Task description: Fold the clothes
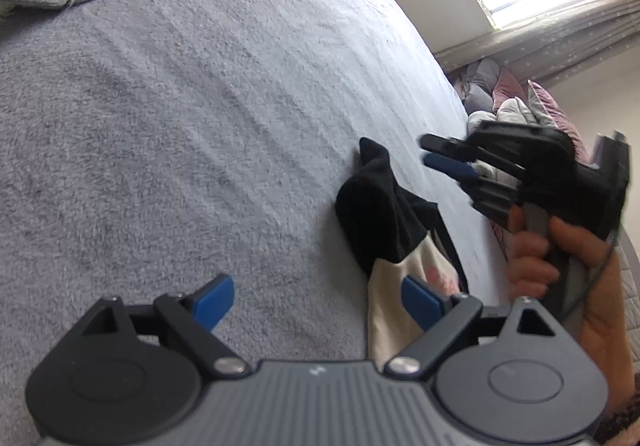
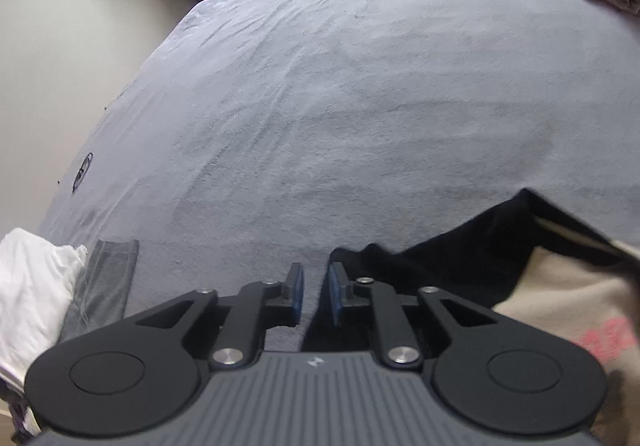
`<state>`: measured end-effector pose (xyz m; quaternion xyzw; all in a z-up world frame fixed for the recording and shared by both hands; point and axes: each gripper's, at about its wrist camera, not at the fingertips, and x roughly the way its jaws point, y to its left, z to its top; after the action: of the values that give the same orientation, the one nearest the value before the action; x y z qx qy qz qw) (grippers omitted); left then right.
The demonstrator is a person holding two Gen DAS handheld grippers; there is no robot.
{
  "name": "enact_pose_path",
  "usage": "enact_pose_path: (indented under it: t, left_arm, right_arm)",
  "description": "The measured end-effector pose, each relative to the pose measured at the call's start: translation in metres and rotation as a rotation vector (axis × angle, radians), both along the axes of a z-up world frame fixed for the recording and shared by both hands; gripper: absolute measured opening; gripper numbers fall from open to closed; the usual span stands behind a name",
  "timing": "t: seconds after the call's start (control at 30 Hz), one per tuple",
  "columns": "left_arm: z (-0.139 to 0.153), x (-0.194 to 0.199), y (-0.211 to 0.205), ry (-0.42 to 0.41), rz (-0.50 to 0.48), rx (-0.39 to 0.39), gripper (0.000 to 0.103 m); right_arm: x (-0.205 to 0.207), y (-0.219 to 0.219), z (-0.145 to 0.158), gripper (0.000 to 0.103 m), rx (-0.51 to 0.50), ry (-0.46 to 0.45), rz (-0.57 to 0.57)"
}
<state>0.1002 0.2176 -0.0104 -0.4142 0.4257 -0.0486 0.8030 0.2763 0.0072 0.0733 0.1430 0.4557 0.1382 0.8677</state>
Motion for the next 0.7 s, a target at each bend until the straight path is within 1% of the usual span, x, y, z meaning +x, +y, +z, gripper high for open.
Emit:
enact_pose_path:
  t: [0.07, 0.1, 0.2, 0.4, 0.5, 0.57, 0.7]
  left_arm:
    - [-0.007, 0.004, 0.004, 0.008, -0.001, 0.01, 0.092]
    - [-0.01, 0.004, 0.004, 0.008, -0.004, 0.013, 0.091]
    - [-0.017, 0.005, 0.002, 0.003, -0.013, 0.02, 0.09]
    - [-0.016, 0.005, -0.022, -0.055, -0.067, 0.074, 0.089]
    - [-0.018, 0.005, -0.034, -0.079, -0.135, 0.052, 0.084]
    - [-0.02, 0.004, -0.047, -0.089, -0.19, 0.025, 0.079]
    - [-0.03, 0.003, -0.076, -0.084, -0.3, -0.022, 0.075]
  right_arm:
    - [-0.008, -0.017, 0.005, 0.033, -0.011, -0.02, 0.006]
    - [-0.013, -0.027, 0.006, 0.034, -0.025, -0.028, 0.006]
    - [-0.027, -0.06, 0.003, 0.035, -0.063, -0.04, -0.01]
    - [-0.055, -0.133, -0.01, 0.036, -0.114, -0.009, -0.073]
    - [-0.068, -0.173, -0.011, 0.037, -0.144, -0.018, -0.112]
    - [-0.074, -0.203, -0.01, 0.037, -0.168, -0.026, -0.153]
    - [-0.08, -0.256, -0.014, 0.039, -0.181, -0.029, -0.242]
